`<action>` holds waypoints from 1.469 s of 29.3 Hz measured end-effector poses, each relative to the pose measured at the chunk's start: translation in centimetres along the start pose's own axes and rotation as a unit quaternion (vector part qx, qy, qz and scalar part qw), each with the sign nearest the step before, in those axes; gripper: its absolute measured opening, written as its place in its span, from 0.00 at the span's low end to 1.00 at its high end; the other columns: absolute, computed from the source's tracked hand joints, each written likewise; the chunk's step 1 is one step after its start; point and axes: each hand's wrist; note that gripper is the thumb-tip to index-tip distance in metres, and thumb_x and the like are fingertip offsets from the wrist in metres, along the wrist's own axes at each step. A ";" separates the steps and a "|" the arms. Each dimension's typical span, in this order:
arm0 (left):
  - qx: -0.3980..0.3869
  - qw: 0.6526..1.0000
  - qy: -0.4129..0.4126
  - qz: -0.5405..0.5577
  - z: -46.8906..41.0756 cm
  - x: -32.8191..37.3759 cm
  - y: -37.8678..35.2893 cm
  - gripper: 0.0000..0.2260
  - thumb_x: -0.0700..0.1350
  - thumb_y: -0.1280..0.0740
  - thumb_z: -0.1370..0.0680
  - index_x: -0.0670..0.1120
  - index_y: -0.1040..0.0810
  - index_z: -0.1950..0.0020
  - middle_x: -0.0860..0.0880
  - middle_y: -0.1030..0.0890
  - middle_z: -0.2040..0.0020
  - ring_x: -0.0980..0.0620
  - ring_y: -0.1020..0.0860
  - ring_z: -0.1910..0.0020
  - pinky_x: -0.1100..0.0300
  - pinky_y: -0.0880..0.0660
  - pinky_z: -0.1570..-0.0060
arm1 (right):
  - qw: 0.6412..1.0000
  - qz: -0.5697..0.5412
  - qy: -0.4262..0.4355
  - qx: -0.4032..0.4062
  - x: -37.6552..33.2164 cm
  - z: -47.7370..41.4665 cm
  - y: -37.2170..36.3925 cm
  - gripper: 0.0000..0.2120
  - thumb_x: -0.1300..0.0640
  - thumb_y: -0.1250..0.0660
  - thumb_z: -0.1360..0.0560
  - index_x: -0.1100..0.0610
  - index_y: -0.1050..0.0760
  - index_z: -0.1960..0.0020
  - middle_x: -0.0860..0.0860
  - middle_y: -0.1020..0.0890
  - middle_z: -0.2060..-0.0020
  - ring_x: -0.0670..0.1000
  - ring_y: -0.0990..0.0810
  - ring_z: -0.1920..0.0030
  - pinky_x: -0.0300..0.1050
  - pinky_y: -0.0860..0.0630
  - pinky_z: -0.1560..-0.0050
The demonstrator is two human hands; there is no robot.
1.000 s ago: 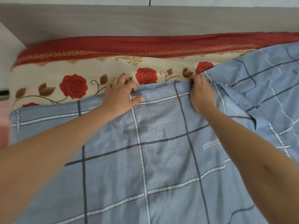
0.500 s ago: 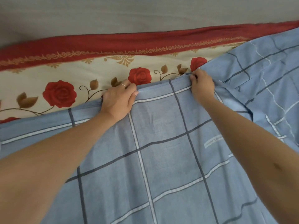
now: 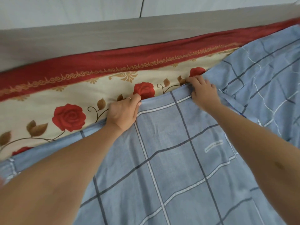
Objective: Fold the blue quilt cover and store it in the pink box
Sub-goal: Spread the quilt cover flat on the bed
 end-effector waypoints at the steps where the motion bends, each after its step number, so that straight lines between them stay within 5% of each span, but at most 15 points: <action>1: -0.003 1.000 -0.007 -0.001 0.0 -0.1 -0.1 0.08 0.43 0.43 0.23 0.44 0.26 0.56 0.49 0.24 0.72 0.48 0.29 0.81 0.68 0.48 0.78 | 1.000 0.026 -0.013 -0.002 0.3 0.4 0.3 0.24 0.64 0.40 0.27 0.55 0.32 0.32 0.56 0.28 0.37 0.61 0.28 0.43 0.55 0.33 0.46; 4: -0.014 1.000 -0.012 0.002 0.1 -0.2 0.1 0.06 0.41 0.42 0.24 0.43 0.25 0.56 0.50 0.25 0.73 0.48 0.30 0.81 0.66 0.45 0.80 | 0.997 0.029 -0.050 -0.044 0.8 -0.3 1.3 0.21 0.62 0.36 0.28 0.56 0.31 0.35 0.58 0.28 0.41 0.63 0.26 0.47 0.54 0.30 0.49; 8: -0.024 1.000 -0.012 0.015 0.2 -0.3 0.1 0.05 0.41 0.42 0.24 0.43 0.26 0.56 0.50 0.27 0.74 0.49 0.31 0.82 0.66 0.44 0.80 | 0.984 0.119 0.022 -0.129 1.2 -2.4 3.9 0.14 0.51 0.35 0.25 0.55 0.24 0.42 0.55 0.30 0.38 0.60 0.28 0.43 0.51 0.31 0.47; 11: -0.038 0.999 -0.006 0.017 0.1 -0.3 0.0 0.06 0.41 0.42 0.24 0.44 0.26 0.56 0.50 0.26 0.74 0.48 0.30 0.81 0.65 0.42 0.81 | 0.971 0.068 -0.016 -0.230 2.0 -3.6 6.0 0.11 0.49 0.38 0.23 0.55 0.26 0.46 0.53 0.25 0.49 0.58 0.24 0.50 0.46 0.30 0.56; 14: -0.051 0.999 -0.002 0.012 -0.2 -0.3 0.1 0.08 0.42 0.43 0.24 0.43 0.25 0.57 0.49 0.26 0.74 0.48 0.30 0.82 0.66 0.44 0.80 | 0.961 0.004 -0.060 -0.269 3.0 -4.2 7.1 0.15 0.49 0.42 0.22 0.56 0.27 0.40 0.57 0.22 0.49 0.58 0.24 0.49 0.48 0.29 0.51; 18: -0.060 0.998 0.006 0.022 -0.2 -0.1 0.7 0.09 0.43 0.45 0.25 0.43 0.26 0.58 0.49 0.26 0.75 0.47 0.30 0.82 0.66 0.46 0.78 | 0.963 -0.053 -0.060 -0.257 3.3 -4.1 7.1 0.15 0.62 0.47 0.22 0.62 0.27 0.40 0.61 0.23 0.45 0.59 0.25 0.49 0.48 0.31 0.51; 21: -0.054 0.998 0.000 0.030 -0.2 0.0 0.5 0.06 0.43 0.45 0.25 0.44 0.30 0.56 0.48 0.26 0.74 0.47 0.30 0.82 0.65 0.44 0.79 | 0.968 0.010 -0.027 -0.249 4.7 -4.4 7.2 0.16 0.61 0.44 0.21 0.60 0.28 0.35 0.60 0.28 0.39 0.62 0.25 0.44 0.51 0.30 0.46; 24: -0.060 0.997 0.007 0.041 -0.3 0.0 0.4 0.05 0.43 0.46 0.25 0.45 0.32 0.54 0.48 0.26 0.74 0.46 0.29 0.81 0.65 0.41 0.79 | 0.974 0.111 -0.018 -0.195 6.0 -5.0 7.4 0.12 0.60 0.42 0.22 0.58 0.26 0.42 0.57 0.25 0.45 0.61 0.24 0.47 0.48 0.31 0.57; 32: -0.047 0.999 -0.001 0.026 -0.5 0.1 0.1 0.05 0.43 0.45 0.25 0.45 0.32 0.53 0.47 0.24 0.72 0.45 0.27 0.80 0.63 0.38 0.80 | 0.978 0.063 -0.190 -0.064 6.0 -6.9 5.6 0.15 0.73 0.44 0.24 0.63 0.26 0.42 0.60 0.27 0.41 0.63 0.23 0.49 0.48 0.32 0.57; 35: -0.038 0.999 -0.007 0.019 -0.4 0.2 0.0 0.05 0.42 0.45 0.24 0.44 0.31 0.53 0.46 0.24 0.72 0.45 0.27 0.80 0.63 0.38 0.80 | 0.962 -0.035 -0.262 0.070 5.1 -6.9 5.6 0.21 0.71 0.42 0.26 0.60 0.33 0.34 0.59 0.35 0.32 0.61 0.26 0.42 0.51 0.31 0.43; 37: -0.039 0.999 -0.007 0.015 -0.5 0.1 0.0 0.05 0.42 0.45 0.24 0.44 0.31 0.53 0.46 0.24 0.72 0.45 0.28 0.80 0.63 0.39 0.80 | 0.981 -0.019 -0.138 0.133 3.8 -5.3 5.4 0.20 0.61 0.39 0.25 0.57 0.33 0.33 0.57 0.34 0.32 0.58 0.29 0.38 0.53 0.34 0.38; 40: -0.046 0.999 -0.003 0.011 -0.4 0.1 0.0 0.06 0.43 0.46 0.23 0.43 0.31 0.53 0.46 0.23 0.72 0.44 0.27 0.80 0.63 0.39 0.80 | 0.993 0.030 0.076 0.082 2.1 -1.0 4.1 0.19 0.53 0.36 0.28 0.58 0.29 0.39 0.55 0.24 0.44 0.58 0.25 0.46 0.53 0.31 0.46; 43: -0.053 0.998 0.006 0.014 -0.3 0.2 0.0 0.07 0.43 0.47 0.22 0.44 0.31 0.53 0.46 0.23 0.72 0.44 0.27 0.79 0.63 0.39 0.79 | 0.994 0.109 -0.012 0.001 3.8 1.3 3.1 0.15 0.59 0.36 0.27 0.60 0.29 0.42 0.57 0.24 0.48 0.60 0.24 0.50 0.51 0.32 0.50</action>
Point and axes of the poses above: each hand's wrist, its own z-axis away from the middle knuckle, its own y-axis out of the back of the hand, x = y × z
